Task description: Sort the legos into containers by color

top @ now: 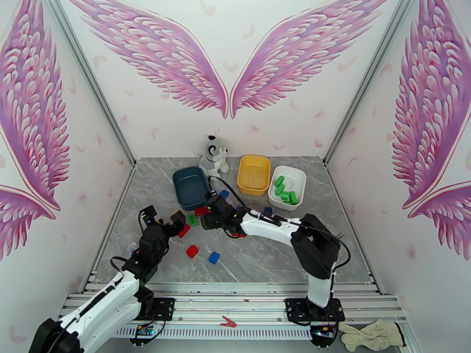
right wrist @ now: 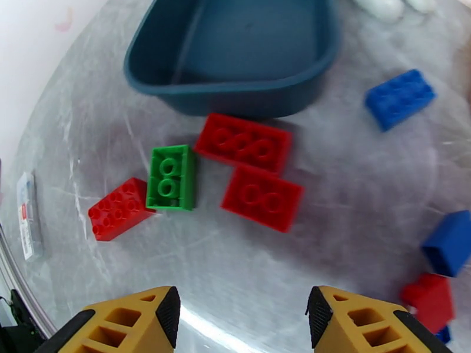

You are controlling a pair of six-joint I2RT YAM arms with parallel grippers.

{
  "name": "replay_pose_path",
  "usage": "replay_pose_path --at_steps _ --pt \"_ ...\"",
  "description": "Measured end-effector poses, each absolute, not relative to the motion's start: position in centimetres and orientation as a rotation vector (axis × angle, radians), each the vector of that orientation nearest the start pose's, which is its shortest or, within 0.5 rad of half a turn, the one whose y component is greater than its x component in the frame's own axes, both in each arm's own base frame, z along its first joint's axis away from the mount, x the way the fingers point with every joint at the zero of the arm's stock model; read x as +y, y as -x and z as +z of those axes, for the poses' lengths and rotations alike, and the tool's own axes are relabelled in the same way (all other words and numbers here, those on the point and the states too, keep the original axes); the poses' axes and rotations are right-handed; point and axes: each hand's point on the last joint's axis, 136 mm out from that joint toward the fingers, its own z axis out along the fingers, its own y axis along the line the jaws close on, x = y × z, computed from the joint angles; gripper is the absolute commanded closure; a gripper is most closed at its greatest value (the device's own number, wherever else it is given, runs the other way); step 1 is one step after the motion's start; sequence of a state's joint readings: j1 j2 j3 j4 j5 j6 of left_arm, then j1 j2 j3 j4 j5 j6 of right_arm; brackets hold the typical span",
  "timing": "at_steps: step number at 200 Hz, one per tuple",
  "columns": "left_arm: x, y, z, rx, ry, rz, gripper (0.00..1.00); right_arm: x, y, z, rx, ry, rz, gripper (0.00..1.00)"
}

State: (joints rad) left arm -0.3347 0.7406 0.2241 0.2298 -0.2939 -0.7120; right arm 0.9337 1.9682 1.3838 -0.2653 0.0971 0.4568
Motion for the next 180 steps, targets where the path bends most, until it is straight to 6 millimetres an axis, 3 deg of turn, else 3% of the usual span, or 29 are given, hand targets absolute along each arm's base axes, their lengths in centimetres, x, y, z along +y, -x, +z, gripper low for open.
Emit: replay_pose_path --at_steps 27,51,139,180 --pt "-2.6 -29.4 13.5 1.814 0.637 -0.461 0.01 44.3 -31.6 7.4 2.421 0.598 0.523 0.34" --pt "-1.8 -29.2 12.2 1.835 0.681 -0.492 0.01 45.8 -31.4 6.7 2.423 0.619 0.523 0.34" --pt "-2.6 -28.9 11.7 1.862 0.683 -0.582 0.01 45.6 -32.7 2.5 2.473 0.602 0.363 0.36" --pt "-2.8 -28.9 11.7 1.865 0.679 -0.590 0.01 46.3 -34.0 2.4 2.450 0.579 0.331 0.37"
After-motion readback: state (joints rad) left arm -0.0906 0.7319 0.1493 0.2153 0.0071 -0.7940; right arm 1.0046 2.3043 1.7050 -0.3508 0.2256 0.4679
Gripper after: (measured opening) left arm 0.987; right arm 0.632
